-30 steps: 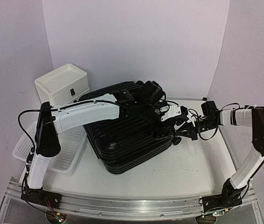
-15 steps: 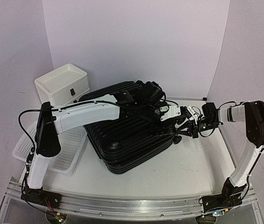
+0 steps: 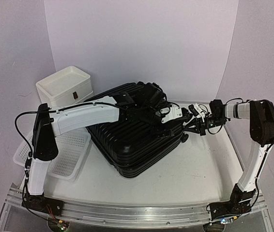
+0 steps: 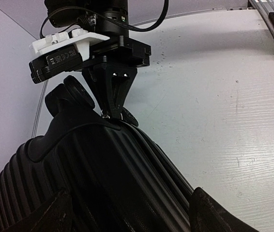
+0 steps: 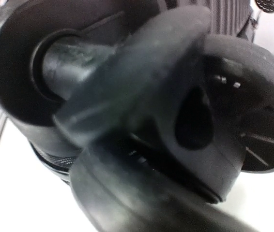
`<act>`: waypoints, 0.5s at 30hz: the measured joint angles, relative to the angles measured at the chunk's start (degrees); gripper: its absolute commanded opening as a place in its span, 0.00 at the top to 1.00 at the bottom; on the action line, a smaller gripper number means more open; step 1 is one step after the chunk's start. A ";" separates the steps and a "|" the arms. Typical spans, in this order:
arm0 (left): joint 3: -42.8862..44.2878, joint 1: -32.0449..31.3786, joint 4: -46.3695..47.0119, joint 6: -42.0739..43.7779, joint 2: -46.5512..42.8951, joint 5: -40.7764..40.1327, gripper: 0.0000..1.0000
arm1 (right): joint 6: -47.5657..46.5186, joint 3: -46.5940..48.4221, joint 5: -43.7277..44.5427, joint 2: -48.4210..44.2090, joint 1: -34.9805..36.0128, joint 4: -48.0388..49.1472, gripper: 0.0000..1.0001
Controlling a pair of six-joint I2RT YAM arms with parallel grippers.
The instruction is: Open, take out, and arrange the luggage
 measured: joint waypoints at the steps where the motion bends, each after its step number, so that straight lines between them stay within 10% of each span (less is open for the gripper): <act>1: -0.26 0.02 0.02 0.00 -0.20 -0.04 0.18 | -0.11 1.29 0.74 0.74 -0.07 -0.50 1.00; 15: -1.97 1.77 -2.27 -2.67 -2.75 -1.75 0.09 | 2.75 16.44 2.73 11.85 2.62 4.07 1.00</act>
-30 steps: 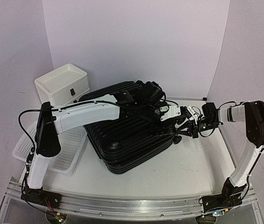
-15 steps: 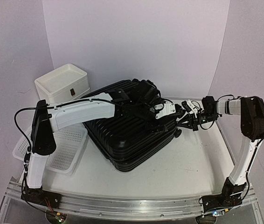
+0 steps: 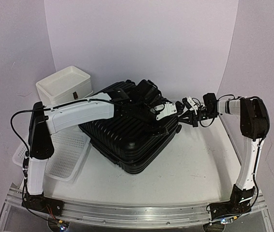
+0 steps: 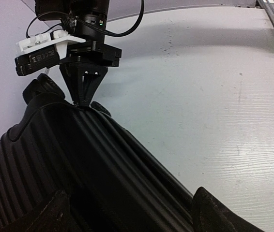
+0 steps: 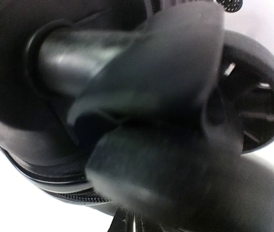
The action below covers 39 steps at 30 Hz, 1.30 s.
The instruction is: Open, take out, and arrange the luggage
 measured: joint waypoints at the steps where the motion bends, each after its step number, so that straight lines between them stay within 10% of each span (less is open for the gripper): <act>1: 0.00 -0.15 -0.37 -0.17 -0.13 0.81 0.06 | 0.81 -1.49 -0.33 -0.46 0.00 2.40 1.00; 22: 18.16 -4.42 -7.43 -2.89 8.52 7.48 0.01 | 9.99 -45.24 7.56 -37.99 6.29 13.77 1.00; 39: 21.07 -5.31 -10.58 8.37 13.31 3.63 0.21 | 24.35 -48.68 6.84 -37.77 3.67 22.01 1.00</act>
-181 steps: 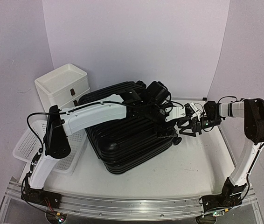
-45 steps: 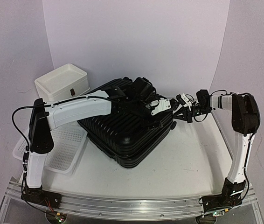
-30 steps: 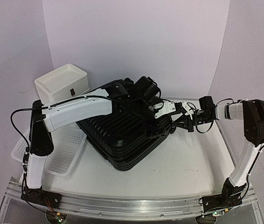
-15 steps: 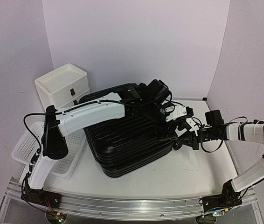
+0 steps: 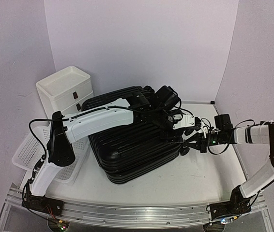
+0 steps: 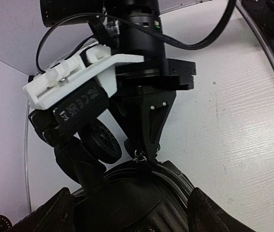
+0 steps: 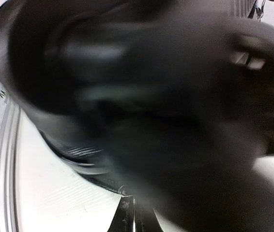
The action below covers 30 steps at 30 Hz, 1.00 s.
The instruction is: Open, take out, and arrange the luggage
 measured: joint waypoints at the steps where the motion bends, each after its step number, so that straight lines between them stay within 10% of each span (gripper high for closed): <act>1: -0.02 0.02 -0.02 0.33 0.00 0.00 0.21 | -0.26 1.07 -1.73 1.75 -0.70 0.04 1.00; 14: 0.00 0.90 0.83 0.92 -0.15 -1.07 0.25 | -8.15 17.86 -16.13 20.92 -7.19 -5.46 1.00; 30: -1.05 -0.63 -7.48 -15.69 -4.44 3.19 0.06 | -18.23 23.67 -1.18 16.00 -7.26 -20.35 0.96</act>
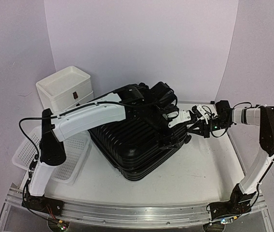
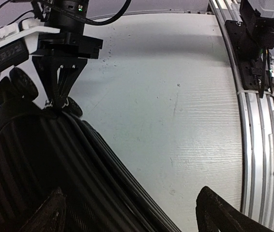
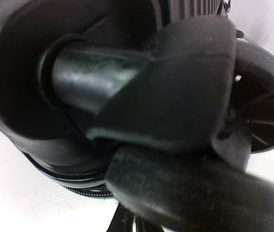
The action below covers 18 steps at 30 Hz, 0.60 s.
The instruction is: Open, take out, and arrange the luggage
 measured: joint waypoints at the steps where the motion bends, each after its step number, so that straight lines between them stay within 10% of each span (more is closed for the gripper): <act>1: -2.51 0.20 0.33 -1.53 -2.10 0.00 0.06 | 0.26 -0.17 0.74 -0.35 0.11 0.04 0.95; 11: -22.99 5.38 5.55 -15.67 -23.89 -2.49 0.05 | 15.47 -1.77 11.30 -4.33 0.07 2.14 0.38; 13: -28.61 7.80 7.76 -18.73 -28.74 -2.78 0.04 | 19.91 -3.98 14.40 -8.48 0.33 1.36 0.05; 18: -44.02 16.31 15.08 -28.44 -39.65 -3.08 0.03 | 34.23 -2.97 22.84 -18.23 3.58 -6.82 0.02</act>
